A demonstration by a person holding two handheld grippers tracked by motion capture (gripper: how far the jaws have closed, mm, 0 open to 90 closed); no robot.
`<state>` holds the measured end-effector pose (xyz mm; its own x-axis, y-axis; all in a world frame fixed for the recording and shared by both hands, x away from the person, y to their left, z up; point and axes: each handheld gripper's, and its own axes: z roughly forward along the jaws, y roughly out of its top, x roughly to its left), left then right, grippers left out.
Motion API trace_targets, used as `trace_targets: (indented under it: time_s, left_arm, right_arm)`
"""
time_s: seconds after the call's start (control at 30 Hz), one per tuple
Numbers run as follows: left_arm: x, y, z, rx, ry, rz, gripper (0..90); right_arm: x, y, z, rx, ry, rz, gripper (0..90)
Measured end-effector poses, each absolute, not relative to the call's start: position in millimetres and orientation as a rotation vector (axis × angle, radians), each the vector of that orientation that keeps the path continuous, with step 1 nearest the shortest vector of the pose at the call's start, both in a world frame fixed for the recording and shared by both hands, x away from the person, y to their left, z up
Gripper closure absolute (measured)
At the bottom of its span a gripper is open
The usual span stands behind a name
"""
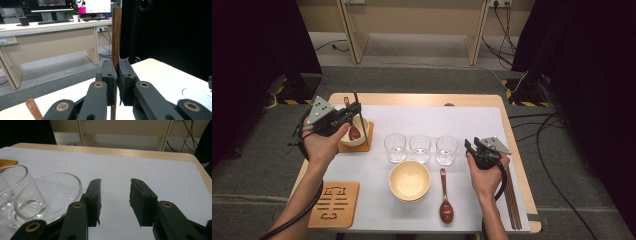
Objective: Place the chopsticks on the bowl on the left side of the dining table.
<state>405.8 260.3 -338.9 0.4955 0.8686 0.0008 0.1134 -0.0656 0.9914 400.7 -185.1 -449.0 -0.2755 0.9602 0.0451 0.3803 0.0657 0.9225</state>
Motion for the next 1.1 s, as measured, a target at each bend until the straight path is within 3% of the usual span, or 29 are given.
trace_targets:
  time_s: [1.1]
  left_arm:
    - [374, 314, -365, 1.524, 1.014, 0.817, 84.0]
  right_arm:
    - [400, -188, -451, 1.362, 1.725, 1.193, 60.8]
